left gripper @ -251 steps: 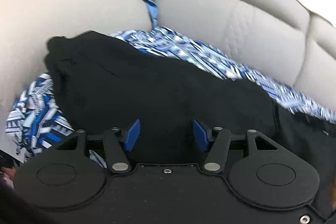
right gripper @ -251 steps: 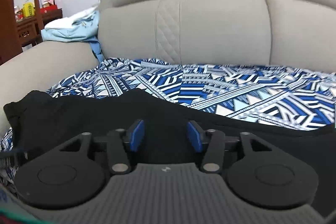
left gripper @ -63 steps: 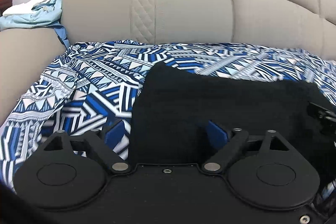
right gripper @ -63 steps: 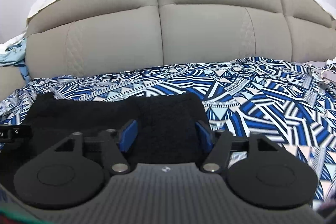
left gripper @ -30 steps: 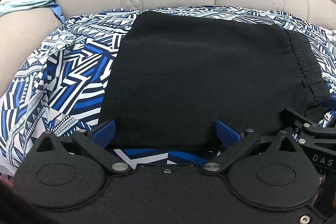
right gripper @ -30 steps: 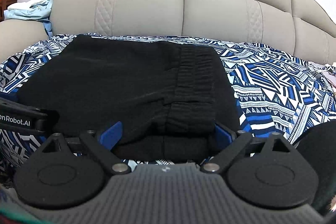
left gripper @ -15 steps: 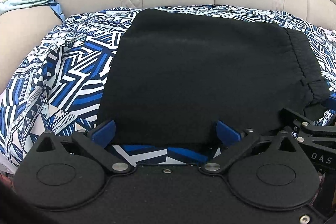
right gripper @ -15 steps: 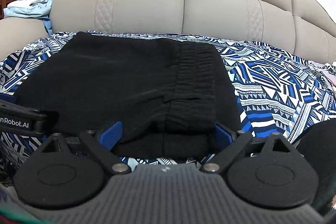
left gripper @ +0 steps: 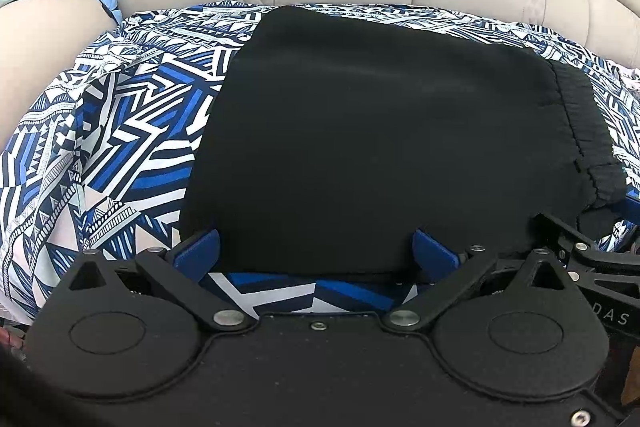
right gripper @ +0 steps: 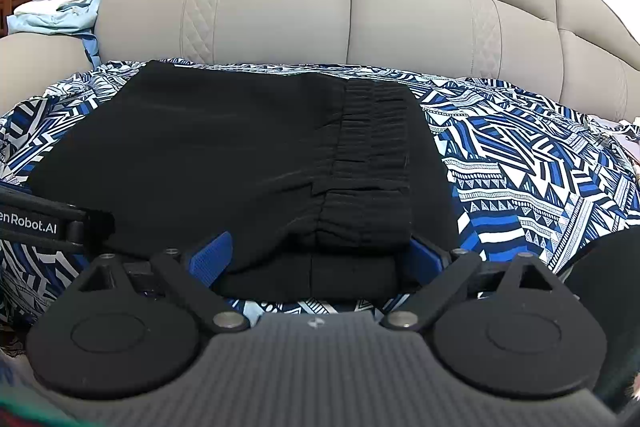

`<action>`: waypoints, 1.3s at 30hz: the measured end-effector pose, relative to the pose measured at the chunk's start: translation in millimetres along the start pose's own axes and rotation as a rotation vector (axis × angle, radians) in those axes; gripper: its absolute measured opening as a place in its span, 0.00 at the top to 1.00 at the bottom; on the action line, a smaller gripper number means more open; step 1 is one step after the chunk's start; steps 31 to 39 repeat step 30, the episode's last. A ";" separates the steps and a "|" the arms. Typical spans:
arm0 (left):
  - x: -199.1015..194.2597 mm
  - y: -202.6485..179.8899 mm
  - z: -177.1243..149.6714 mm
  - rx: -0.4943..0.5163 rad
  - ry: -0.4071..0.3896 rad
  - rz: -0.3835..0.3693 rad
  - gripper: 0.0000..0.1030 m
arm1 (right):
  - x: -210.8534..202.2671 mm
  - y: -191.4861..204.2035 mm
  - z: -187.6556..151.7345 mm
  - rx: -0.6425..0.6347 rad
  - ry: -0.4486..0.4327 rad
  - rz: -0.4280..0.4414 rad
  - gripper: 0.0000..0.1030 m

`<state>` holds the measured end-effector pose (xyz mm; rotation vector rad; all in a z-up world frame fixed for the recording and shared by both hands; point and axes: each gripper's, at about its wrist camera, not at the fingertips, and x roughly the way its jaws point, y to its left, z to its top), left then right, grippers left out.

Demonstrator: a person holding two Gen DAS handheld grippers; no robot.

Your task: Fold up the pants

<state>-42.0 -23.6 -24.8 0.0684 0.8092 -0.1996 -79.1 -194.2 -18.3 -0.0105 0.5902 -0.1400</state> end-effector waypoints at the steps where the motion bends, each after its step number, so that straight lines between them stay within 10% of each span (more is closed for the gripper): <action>1: -0.1 0.1 -0.1 0.000 0.000 0.000 0.00 | 0.0 0.0 0.0 0.000 0.000 0.000 0.05; 39: 1.3 0.9 -0.4 -0.015 -0.001 -0.010 0.00 | 0.3 0.2 0.5 0.001 0.001 0.000 0.05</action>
